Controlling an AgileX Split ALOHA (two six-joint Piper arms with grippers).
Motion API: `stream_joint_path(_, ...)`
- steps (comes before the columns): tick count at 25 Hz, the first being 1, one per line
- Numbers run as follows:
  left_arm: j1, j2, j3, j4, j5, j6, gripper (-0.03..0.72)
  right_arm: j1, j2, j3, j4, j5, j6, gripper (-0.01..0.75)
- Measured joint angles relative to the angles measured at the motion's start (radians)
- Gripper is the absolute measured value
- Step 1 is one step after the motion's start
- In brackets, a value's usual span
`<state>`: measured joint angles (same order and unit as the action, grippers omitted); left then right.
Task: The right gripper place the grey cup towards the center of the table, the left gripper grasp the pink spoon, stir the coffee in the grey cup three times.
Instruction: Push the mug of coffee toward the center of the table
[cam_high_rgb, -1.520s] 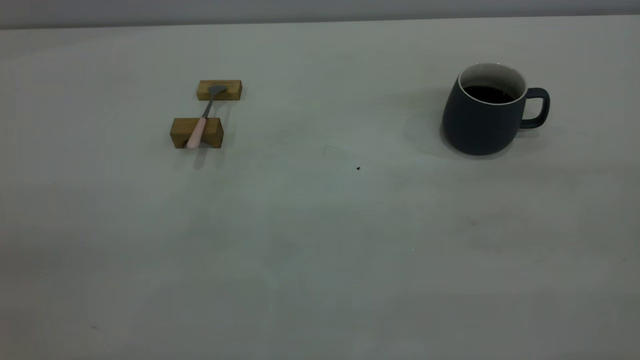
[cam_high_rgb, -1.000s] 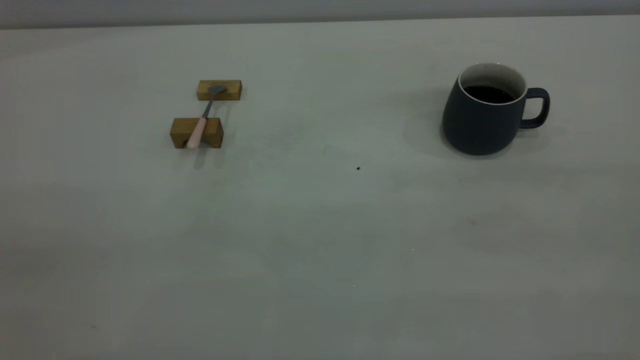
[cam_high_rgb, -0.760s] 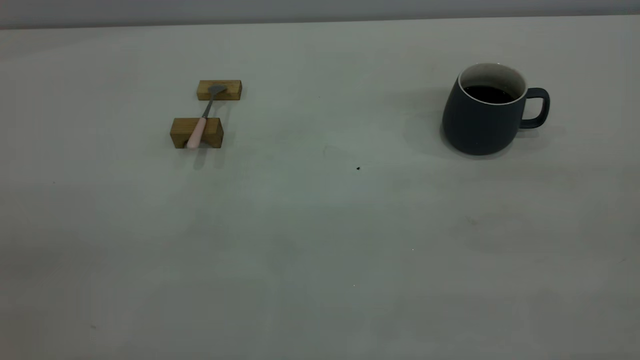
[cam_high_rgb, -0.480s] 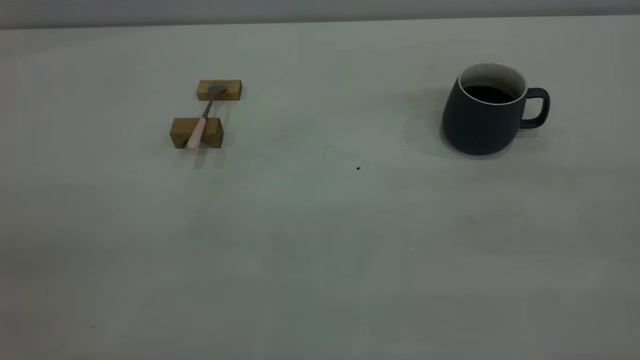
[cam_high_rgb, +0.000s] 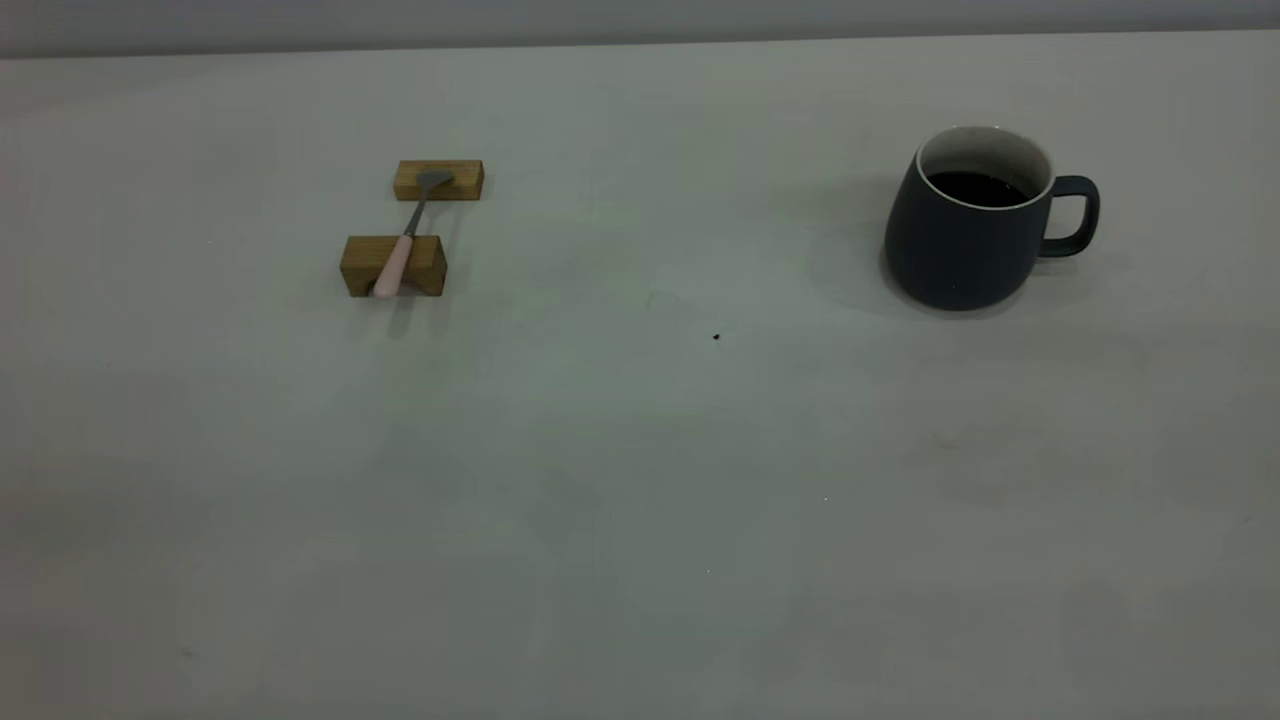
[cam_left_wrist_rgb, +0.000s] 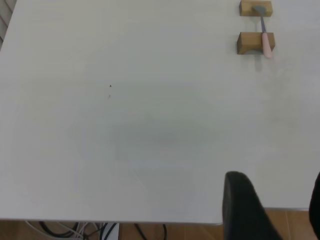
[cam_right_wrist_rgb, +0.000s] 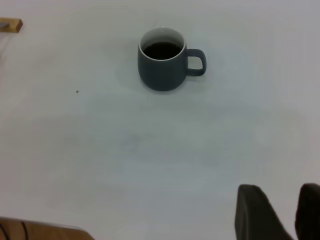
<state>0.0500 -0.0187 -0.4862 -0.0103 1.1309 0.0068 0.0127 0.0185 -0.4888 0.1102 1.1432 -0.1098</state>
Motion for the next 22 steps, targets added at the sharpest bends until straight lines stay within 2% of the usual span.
stream_joint_path(3,0.000,0.000,0.000,0.000,0.000,0.000,0.402,0.000,0.013,-0.007,-0.006,0.000,0.022,0.257)
stream_joint_path(6,0.000,0.000,0.000,0.000,0.000,0.000,0.402,0.000,0.087,-0.042,-0.006,-0.022,0.023,0.353)
stream_joint_path(10,0.000,0.000,0.000,0.000,0.000,0.000,0.402,0.000,0.307,-0.115,-0.048,-0.060,0.023,0.608)
stream_joint_path(12,0.000,0.000,0.000,0.000,0.000,0.000,0.402,0.000,0.448,-0.143,-0.073,-0.082,0.014,0.697)
stream_joint_path(15,0.000,0.000,0.000,0.000,0.000,0.000,0.402,0.000,0.647,-0.167,-0.084,-0.169,-0.032,0.725)
stream_joint_path(22,0.000,0.000,0.000,0.000,0.000,0.000,0.402,0.006,1.164,-0.253,-0.067,-0.398,-0.279,0.727)
